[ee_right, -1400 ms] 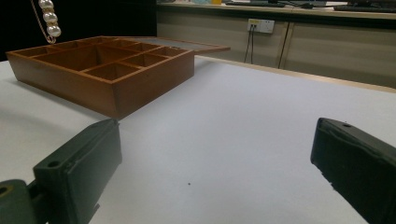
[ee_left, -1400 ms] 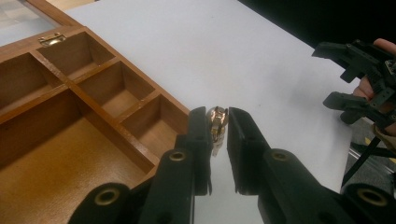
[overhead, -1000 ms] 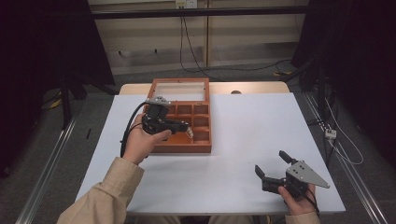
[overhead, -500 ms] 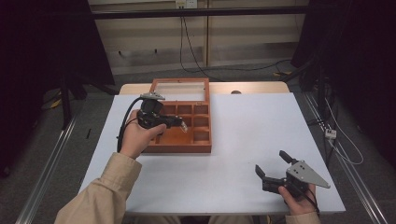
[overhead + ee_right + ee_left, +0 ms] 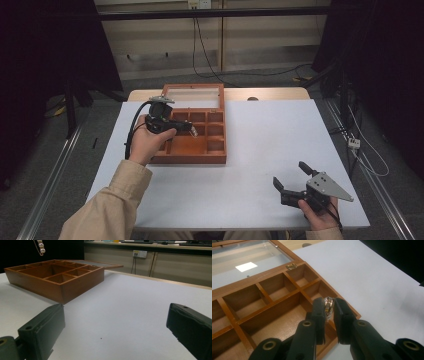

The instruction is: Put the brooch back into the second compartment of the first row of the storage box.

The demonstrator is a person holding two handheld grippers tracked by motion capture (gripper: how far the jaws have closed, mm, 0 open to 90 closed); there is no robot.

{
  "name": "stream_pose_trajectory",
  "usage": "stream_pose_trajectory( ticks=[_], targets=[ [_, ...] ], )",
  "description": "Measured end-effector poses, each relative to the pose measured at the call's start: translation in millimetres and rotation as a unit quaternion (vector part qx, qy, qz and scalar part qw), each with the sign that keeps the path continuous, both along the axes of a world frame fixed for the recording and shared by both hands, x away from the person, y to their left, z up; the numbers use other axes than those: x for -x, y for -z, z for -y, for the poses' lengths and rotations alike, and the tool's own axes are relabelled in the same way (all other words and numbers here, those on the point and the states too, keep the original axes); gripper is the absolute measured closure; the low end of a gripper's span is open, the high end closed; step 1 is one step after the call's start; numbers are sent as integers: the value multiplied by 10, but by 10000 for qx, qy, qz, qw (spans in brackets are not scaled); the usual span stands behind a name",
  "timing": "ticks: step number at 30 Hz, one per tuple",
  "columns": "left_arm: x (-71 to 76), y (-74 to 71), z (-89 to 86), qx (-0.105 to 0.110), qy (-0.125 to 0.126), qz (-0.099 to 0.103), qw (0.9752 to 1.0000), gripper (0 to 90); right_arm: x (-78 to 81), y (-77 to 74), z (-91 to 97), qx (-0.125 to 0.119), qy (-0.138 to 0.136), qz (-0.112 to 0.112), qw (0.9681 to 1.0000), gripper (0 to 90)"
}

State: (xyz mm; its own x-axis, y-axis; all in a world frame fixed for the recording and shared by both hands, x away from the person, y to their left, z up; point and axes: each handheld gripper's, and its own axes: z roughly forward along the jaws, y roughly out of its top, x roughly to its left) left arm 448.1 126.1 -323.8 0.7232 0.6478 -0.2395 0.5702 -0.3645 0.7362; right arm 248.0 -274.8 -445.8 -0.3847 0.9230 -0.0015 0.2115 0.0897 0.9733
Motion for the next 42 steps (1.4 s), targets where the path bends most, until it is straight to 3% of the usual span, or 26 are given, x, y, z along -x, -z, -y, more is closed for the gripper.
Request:
stream_pose_trajectory(
  ticks=[42],
  targets=[
    [-317, 14, -116, -2, -511, 55, 9987, 797, -2, 8, 1, -23, -16, -13, 10000, 14]
  ],
)
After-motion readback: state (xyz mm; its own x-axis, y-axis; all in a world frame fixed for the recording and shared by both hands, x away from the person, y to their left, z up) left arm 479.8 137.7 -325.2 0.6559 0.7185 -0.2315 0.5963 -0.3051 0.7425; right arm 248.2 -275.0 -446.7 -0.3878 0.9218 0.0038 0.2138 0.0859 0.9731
